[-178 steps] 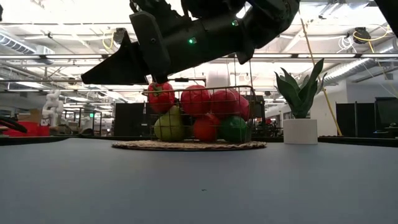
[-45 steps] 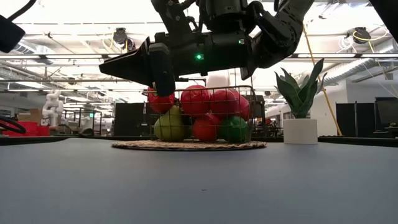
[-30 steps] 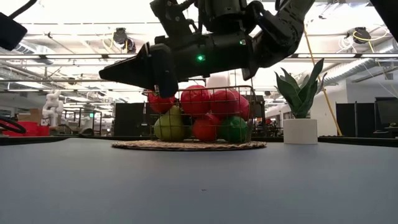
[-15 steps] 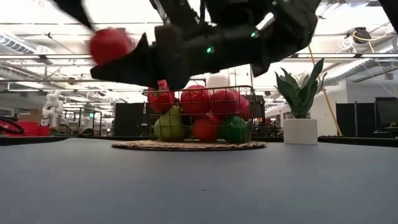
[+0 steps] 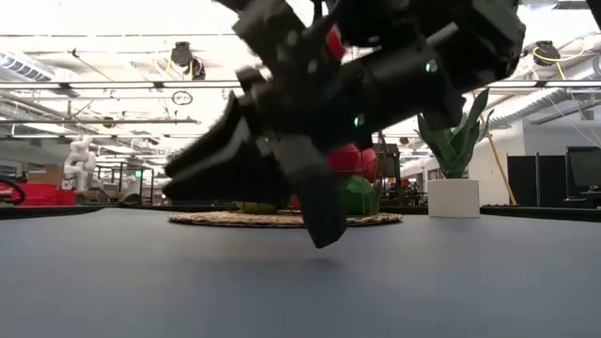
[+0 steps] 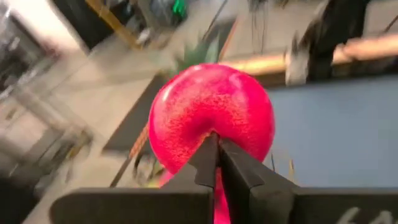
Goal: Build produce basket
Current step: Put the apple into the gold wire basket
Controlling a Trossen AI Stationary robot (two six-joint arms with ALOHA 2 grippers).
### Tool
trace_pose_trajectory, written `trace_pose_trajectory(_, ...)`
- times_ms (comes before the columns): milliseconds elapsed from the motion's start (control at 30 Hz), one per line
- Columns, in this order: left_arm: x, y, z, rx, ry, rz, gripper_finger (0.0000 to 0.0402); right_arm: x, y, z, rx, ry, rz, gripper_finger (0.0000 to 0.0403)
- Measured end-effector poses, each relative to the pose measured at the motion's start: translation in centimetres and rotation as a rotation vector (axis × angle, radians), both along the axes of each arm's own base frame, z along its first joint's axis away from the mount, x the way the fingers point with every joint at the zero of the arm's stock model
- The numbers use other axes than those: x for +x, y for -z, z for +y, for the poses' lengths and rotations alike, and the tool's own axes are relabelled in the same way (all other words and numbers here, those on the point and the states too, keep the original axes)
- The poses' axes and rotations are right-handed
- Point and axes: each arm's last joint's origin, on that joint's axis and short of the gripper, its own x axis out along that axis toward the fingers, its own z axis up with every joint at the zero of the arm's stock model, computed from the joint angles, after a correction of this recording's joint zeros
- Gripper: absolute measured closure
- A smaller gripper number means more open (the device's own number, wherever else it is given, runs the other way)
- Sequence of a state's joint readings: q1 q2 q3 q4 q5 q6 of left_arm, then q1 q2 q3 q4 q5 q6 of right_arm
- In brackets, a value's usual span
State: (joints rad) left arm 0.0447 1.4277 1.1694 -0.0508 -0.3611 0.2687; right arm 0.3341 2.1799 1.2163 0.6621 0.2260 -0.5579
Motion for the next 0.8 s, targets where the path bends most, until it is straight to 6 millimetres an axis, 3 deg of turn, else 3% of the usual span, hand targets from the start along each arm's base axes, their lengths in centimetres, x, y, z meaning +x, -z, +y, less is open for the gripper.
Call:
trace_pose_trajectory(133,2.0,0.8,2.9,0.005,0.075,-0.101,0.0396,-0.7,0.6,-0.9,0.026,0.118,0.018,0.0287)
trace_pose_trajectory(300,4.4,4.4,6.7,0.015,-0.002,-0.085,0.0385,-1.4,1.2,-1.1,0.089,0.201,0.029,0.0287)
trace_pose_trajectory(500,5.1,8.2,10.9,-0.049,-0.125,-0.038,0.0396,-2.0,1.7,-0.6,0.182,0.233,0.051,0.0287)
trace_pose_trajectory(633,4.7,9.0,11.8,-0.098,-0.170,0.010,0.0385,-2.4,1.9,-0.3,0.182,0.280,0.045,0.0287)
trace_pose_trajectory(800,4.3,9.7,11.4,-0.105,-0.206,0.113,0.0355,-2.9,1.8,0.0,0.104,0.420,-0.002,0.0287)
